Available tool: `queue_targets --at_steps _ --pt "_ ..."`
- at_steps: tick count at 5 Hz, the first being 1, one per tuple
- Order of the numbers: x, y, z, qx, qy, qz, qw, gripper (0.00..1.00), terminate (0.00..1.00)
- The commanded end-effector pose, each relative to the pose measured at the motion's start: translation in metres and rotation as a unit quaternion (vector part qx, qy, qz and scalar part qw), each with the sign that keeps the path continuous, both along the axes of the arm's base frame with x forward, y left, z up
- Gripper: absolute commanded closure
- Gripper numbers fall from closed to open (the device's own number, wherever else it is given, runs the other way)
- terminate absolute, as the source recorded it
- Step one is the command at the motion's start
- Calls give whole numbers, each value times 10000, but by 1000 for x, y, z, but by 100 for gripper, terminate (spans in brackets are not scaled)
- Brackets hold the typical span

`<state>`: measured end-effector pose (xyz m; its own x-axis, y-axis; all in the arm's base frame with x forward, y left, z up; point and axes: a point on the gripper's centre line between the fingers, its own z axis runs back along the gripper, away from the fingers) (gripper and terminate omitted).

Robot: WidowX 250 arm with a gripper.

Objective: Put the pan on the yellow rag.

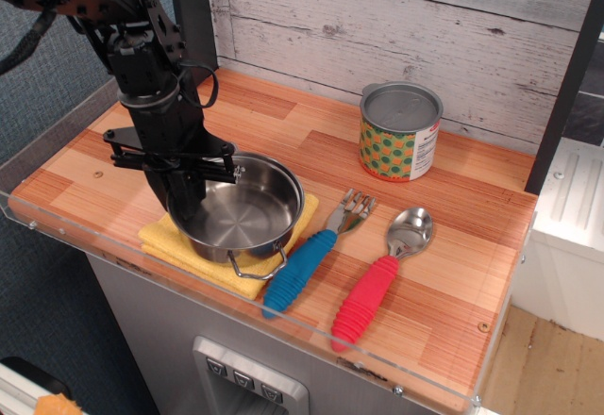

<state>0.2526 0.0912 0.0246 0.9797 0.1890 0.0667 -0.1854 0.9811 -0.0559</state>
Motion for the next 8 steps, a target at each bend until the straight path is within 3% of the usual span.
queue_targets --at_steps 1,4,5,8 --pt "8 13 13 201 -11 -28 9998 0 0" --pt "12 13 48 152 35 352 9993 0 0" --pt "21 12 59 340 151 584 9976 0 0" --pt "56 23 81 612 -163 949 9935 0 0"
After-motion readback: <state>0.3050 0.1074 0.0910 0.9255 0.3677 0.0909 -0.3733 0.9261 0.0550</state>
